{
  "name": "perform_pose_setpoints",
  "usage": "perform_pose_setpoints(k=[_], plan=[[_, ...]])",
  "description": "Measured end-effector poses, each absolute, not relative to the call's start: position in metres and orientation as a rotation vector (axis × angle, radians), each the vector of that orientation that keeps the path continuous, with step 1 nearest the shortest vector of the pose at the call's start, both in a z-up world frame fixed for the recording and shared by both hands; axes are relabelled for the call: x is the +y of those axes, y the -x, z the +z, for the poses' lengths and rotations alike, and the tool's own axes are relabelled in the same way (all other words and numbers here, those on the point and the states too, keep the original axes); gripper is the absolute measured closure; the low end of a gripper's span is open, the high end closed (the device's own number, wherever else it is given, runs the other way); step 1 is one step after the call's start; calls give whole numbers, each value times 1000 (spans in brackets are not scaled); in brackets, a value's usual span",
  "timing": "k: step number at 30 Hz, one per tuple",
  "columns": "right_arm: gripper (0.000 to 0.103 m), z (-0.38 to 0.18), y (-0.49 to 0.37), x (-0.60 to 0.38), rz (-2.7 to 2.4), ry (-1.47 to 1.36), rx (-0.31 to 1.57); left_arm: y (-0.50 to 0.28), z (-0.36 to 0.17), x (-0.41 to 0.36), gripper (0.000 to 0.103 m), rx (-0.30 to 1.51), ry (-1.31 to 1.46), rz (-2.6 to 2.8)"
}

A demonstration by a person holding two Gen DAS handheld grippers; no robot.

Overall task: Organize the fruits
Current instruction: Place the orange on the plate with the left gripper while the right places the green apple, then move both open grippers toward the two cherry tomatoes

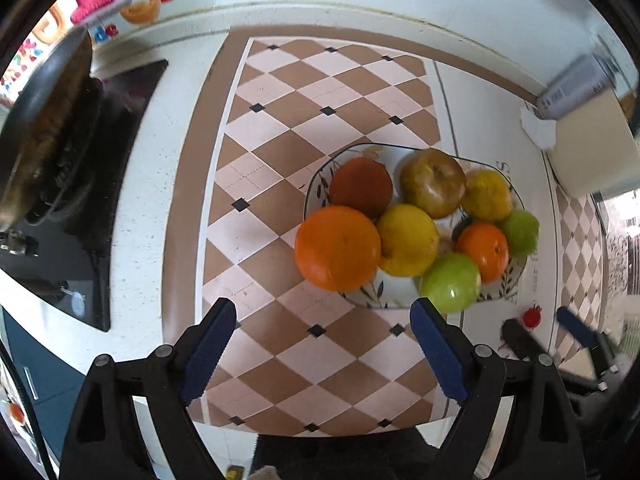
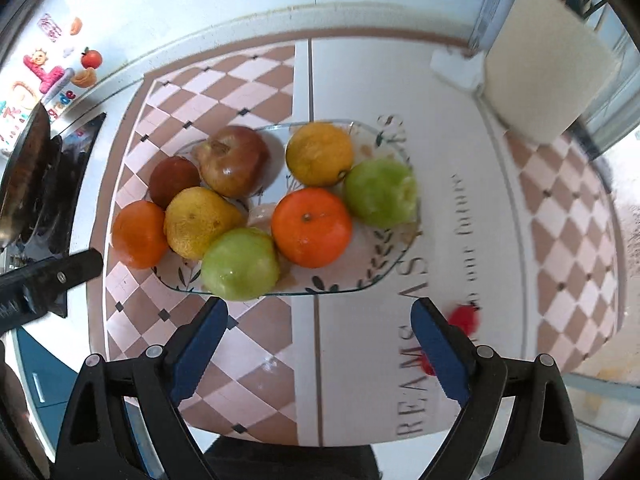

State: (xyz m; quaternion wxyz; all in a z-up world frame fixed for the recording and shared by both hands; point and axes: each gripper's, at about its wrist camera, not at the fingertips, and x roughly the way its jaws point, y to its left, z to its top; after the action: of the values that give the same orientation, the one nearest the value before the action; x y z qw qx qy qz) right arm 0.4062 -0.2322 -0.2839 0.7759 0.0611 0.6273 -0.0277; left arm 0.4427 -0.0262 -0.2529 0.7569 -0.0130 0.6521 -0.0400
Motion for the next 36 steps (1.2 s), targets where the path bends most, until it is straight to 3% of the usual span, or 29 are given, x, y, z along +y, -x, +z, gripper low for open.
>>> perform_pose_setpoints(k=[17,36], plan=[[8,-173,-325,-246,-44,-113,1181,-358,-162,-37,14,1186,7,-110],[8,-108,-262,-239,-23,-230,1050,-303,-109,-39,14,1045,-43,-146]])
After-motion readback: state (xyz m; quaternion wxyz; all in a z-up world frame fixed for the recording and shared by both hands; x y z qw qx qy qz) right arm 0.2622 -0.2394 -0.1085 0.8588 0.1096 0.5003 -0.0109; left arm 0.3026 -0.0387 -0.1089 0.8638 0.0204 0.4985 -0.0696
